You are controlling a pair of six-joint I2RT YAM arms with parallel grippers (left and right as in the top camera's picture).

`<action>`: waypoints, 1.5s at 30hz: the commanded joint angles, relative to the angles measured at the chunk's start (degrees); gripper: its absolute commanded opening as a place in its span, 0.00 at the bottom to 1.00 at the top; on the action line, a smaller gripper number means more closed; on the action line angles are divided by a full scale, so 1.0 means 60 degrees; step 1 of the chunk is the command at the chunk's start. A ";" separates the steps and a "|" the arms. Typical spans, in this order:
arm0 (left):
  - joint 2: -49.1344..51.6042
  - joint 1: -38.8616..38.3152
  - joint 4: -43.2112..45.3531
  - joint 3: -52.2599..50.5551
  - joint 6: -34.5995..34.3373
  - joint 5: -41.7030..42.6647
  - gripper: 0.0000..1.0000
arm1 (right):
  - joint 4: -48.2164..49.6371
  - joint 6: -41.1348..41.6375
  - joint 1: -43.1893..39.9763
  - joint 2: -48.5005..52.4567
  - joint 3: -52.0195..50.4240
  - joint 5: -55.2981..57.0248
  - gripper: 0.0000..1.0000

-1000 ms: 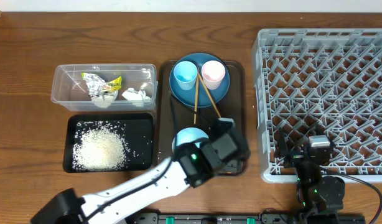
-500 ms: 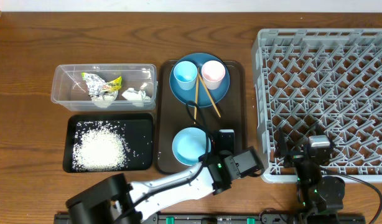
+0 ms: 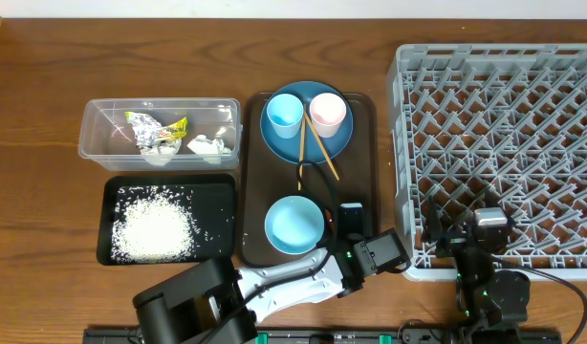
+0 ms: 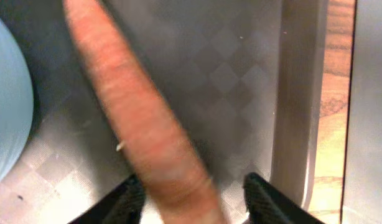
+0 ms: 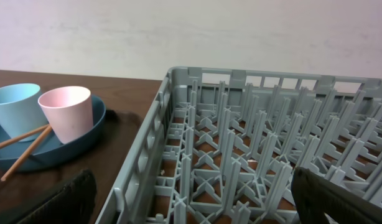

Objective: Sort waste into correct bins and load items into the dishwasher rack
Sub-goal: 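Grasp the orange carrot on the brown tray with the left gripper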

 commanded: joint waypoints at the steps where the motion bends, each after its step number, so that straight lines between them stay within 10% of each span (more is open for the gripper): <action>1: 0.0117 -0.0022 -0.0040 0.0175 -0.0004 -0.0117 0.43 | -0.0040 -0.0102 -0.0171 0.0004 -0.0015 0.0029 0.99; 17: -0.0226 -0.0270 -0.0040 0.0178 0.0572 -0.0135 0.34 | -0.0040 -0.0102 -0.0171 0.0004 -0.0015 0.0029 0.99; 30: 0.0120 -0.0251 0.0295 0.0175 0.0572 -0.0678 0.46 | -0.0040 -0.0102 -0.0171 0.0004 -0.0015 0.0029 0.99; 36: 0.0117 -0.0255 0.0306 0.0175 0.0576 -0.0765 0.22 | -0.0040 -0.0102 -0.0171 0.0004 -0.0015 0.0029 0.99; 45: -0.0022 -0.0251 -0.0076 0.0178 0.0579 -0.0732 0.20 | -0.0040 -0.0102 -0.0171 0.0004 -0.0015 0.0029 0.99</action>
